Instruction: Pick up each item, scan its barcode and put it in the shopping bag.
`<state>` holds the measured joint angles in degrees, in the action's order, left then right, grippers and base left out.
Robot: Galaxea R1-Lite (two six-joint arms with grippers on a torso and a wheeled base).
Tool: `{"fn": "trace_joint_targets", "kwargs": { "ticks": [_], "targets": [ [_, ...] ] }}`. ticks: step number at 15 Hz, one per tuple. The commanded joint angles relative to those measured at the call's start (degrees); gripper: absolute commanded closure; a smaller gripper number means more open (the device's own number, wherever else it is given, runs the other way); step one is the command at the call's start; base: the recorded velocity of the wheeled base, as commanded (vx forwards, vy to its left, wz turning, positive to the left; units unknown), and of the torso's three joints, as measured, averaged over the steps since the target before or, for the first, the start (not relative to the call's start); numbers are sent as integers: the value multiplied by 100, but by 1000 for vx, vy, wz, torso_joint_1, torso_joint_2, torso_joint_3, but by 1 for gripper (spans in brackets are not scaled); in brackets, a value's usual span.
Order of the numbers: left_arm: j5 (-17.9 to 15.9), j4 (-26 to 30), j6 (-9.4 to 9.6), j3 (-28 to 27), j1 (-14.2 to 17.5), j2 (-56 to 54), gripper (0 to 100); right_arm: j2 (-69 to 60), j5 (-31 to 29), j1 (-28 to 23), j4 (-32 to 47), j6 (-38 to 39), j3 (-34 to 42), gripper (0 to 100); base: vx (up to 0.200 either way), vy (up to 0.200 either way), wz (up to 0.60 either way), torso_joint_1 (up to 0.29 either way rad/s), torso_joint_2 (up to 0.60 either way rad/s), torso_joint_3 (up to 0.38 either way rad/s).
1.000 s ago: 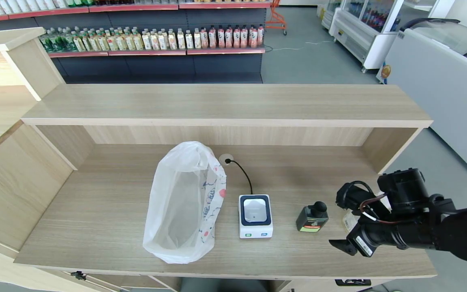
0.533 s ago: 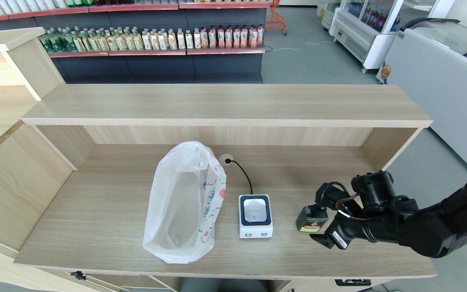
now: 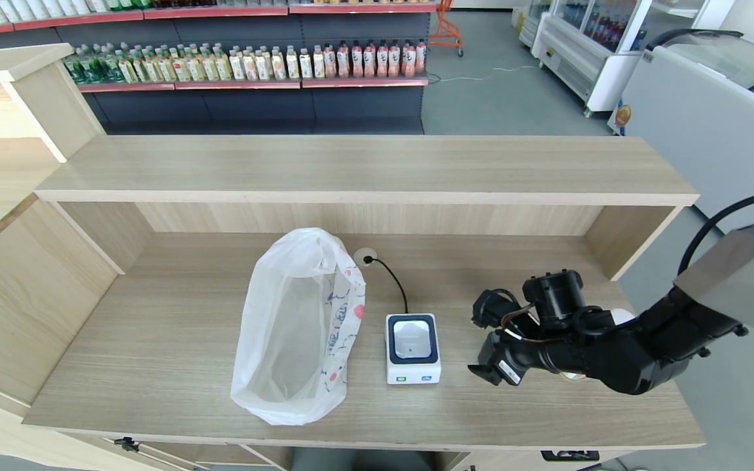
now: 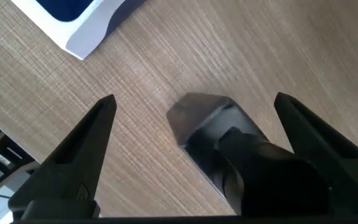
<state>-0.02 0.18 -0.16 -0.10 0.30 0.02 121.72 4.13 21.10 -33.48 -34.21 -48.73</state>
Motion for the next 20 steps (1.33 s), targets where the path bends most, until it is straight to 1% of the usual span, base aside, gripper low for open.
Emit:
{"fn": "trace_joint_targets", "kwargs": {
  "ticks": [1, 8, 10, 11, 12, 14, 15, 16, 17, 18, 19, 20],
  "targets": [
    [2, -1, -2, 1, 5, -2, 0, 238, 61, 26, -133, -121, -120, 100, 0, 0, 0, 0, 0, 0],
    [2, -1, -2, 1, -4, -2, 0, 220, 53, 34, -168, -183, -128, 100, 0, 0, 0, 0, 0, 0],
    [-6, -1, -2, 1, 5, -2, 0, -140, 61, 34, -186, -104, -102, 100, 0, 0, 0, 0, 0, 0],
    [-6, -1, -2, 1, 5, -2, 0, -413, 61, 26, -186, 90, -67, 100, 0, 0, 0, 0, 0, 0],
    [2, -1, -2, 1, 5, -2, 0, -764, 61, 8, -177, 450, 21, 100, 0, 0, 0, 0, 0, 0],
    [2, -1, -2, 1, -4, -2, 0, -1573, 79, 17, -159, 1338, 179, 100, 0, 0, 0, 0, 0, 0],
    [-6, -1, -2, 1, 5, -2, 0, -1933, 88, 34, -186, 1531, 258, 100, 0, 0, 0, 0, 0, 0],
    [-6, -1, -2, 1, 5, -2, 0, -2293, 158, 26, -186, 1531, 373, 100, 0, 0, 0, 0, 0, 0],
    [-6, -1, -2, 1, 5, -2, 0, -2496, 202, 17, -194, 1513, 540, 100, 0, 0, 0, 0, 0, 0],
    [2, -1, -2, 1, 5, -2, 0, -2909, 202, 8, -274, 1320, 997, 100, 0, 0, 0, 0, 0, 0],
    [2, -1, -2, 1, 5, -2, 0, -3199, 246, -80, -511, 696, 1480, 100, 0, 0, 0, 0, 0, 0],
    [2, -1, -2, 1, 5, -2, 0, -3331, 518, -493, -731, -227, 1823, 100, 0, 0, 0, 0, 0, 0]
  ]
}}
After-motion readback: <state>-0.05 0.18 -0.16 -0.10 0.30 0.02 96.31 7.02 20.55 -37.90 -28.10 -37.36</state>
